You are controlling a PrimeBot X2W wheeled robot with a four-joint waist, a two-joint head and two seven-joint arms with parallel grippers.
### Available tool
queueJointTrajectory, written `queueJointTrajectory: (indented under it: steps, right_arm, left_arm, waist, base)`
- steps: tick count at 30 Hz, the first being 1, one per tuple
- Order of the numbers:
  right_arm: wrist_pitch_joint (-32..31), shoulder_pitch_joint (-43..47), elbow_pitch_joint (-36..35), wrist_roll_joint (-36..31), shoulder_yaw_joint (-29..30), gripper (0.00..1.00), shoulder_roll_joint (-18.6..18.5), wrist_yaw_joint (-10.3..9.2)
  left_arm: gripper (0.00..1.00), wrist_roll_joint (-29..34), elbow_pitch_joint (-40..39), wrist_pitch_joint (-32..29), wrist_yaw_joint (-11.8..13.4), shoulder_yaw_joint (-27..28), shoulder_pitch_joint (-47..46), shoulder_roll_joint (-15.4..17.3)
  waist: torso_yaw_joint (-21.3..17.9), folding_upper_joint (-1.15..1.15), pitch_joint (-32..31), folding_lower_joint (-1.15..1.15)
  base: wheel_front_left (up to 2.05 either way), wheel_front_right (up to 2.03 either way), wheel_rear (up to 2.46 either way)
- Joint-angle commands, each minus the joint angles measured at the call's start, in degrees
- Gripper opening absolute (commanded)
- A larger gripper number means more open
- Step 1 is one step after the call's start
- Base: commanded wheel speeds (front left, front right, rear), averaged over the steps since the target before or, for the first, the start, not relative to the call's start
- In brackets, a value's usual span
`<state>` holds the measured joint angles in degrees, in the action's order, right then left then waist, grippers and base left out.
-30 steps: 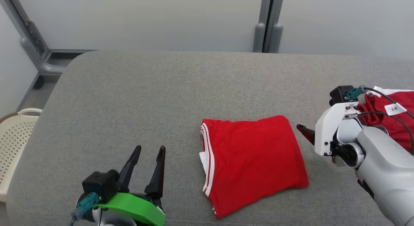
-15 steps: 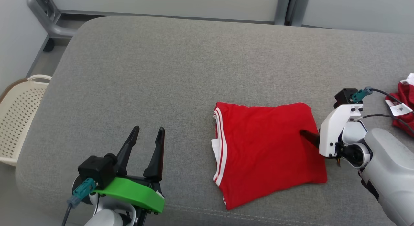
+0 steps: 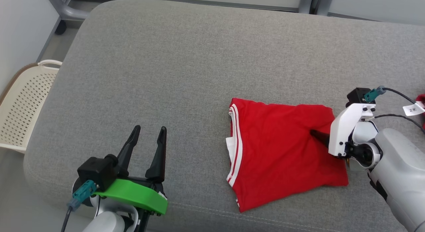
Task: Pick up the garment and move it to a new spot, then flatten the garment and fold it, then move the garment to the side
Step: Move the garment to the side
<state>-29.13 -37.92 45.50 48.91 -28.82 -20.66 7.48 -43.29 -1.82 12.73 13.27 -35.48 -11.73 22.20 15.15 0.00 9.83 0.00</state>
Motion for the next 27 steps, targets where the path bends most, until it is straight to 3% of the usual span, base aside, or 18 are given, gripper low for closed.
queueJointTrajectory:
  steps: [1,2,3,13,27]
  right_arm:
    - [-0.77,1.19,0.46,-0.1,-1.43,0.24,1.56,0.02]
    - [-0.83,1.25,0.05,-0.02,-1.82,0.05,1.64,0.03]
    - [-0.65,1.29,-0.22,0.05,-2.07,0.0,1.56,0.06]
    - [0.64,-0.49,-1.73,0.38,-1.93,0.0,-1.4,-0.01]
    - [-1.45,-5.91,-3.16,-2.5,1.28,0.0,-6.04,-0.03]
  left_arm:
    - [1.0,0.19,0.17,0.32,-0.09,0.21,-1.06,-0.15]
    - [1.0,0.21,0.24,0.36,-0.03,0.21,-1.1,-0.18]
    - [1.0,0.23,0.29,0.39,0.01,0.2,-1.13,-0.19]
    - [1.0,-0.53,0.88,0.58,0.34,0.59,0.13,0.13]
    - [1.0,-1.18,0.45,0.84,0.55,0.96,1.74,0.43]
  waist:
    - [0.05,0.0,0.19,0.0]
    - [0.02,0.0,0.2,0.0]
    - [-0.02,0.0,0.18,0.0]
    - [-2.16,0.0,-1.58,0.0]
    - [-9.32,0.0,-4.7,0.0]
  base:
    - [0.0,0.0,0.0]
    - [0.0,0.0,0.0]
    - [0.0,0.0,0.0]
    - [0.0,0.0,0.0]
    - [0.0,0.0,0.0]
